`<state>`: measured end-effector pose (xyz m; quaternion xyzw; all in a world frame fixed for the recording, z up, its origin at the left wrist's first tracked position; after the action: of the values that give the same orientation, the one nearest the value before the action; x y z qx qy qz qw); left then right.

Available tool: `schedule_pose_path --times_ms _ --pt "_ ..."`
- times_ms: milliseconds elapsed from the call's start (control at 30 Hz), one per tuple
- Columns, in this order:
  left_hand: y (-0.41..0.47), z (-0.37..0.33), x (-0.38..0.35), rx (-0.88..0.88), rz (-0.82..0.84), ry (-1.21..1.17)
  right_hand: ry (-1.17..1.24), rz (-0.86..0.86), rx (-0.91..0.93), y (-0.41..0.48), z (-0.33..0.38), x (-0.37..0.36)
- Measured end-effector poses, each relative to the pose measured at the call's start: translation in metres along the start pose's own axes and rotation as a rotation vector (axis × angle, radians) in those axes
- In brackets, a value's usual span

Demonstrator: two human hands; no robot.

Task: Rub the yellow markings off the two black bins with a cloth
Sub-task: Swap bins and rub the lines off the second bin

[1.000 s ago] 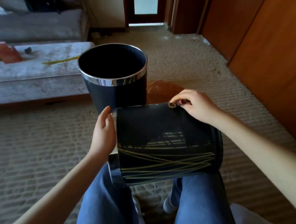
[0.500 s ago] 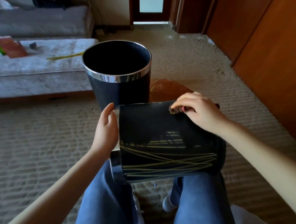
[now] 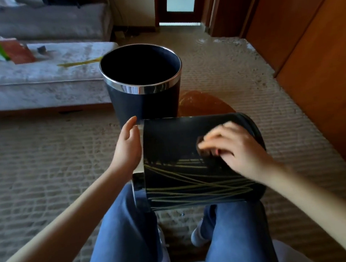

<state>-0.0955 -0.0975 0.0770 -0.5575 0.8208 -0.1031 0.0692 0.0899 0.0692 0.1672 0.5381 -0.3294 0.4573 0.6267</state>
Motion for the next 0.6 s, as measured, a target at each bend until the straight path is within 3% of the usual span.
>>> schedule_pose_path --times_ms 200,300,467,600 --pt "-0.012 0.005 0.002 0.006 0.022 0.017 -0.032 0.1 -0.206 0.076 -0.043 -0.025" --pt "-0.005 0.004 0.002 0.004 0.008 -0.018 -0.028 -0.034 -0.084 0.027 -0.003 -0.011" --pt "0.002 0.001 -0.003 -0.007 0.025 -0.032 -0.211 0.003 0.314 -0.041 0.049 -0.011" --pt "-0.002 -0.001 -0.001 -0.014 0.024 -0.005 -0.096 0.046 0.117 0.034 0.015 -0.018"
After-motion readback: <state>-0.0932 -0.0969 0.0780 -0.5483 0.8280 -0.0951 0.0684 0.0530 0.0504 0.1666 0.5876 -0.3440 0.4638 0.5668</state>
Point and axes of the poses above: each hand's wrist, its own y-axis towards the middle knuckle, its own x-axis out of the back of the hand, z = x × y, the point moved 7 cm from there along y, towards the middle knuckle, and after that the axes turned 5 degrees about -y, right-handed, at the moved point
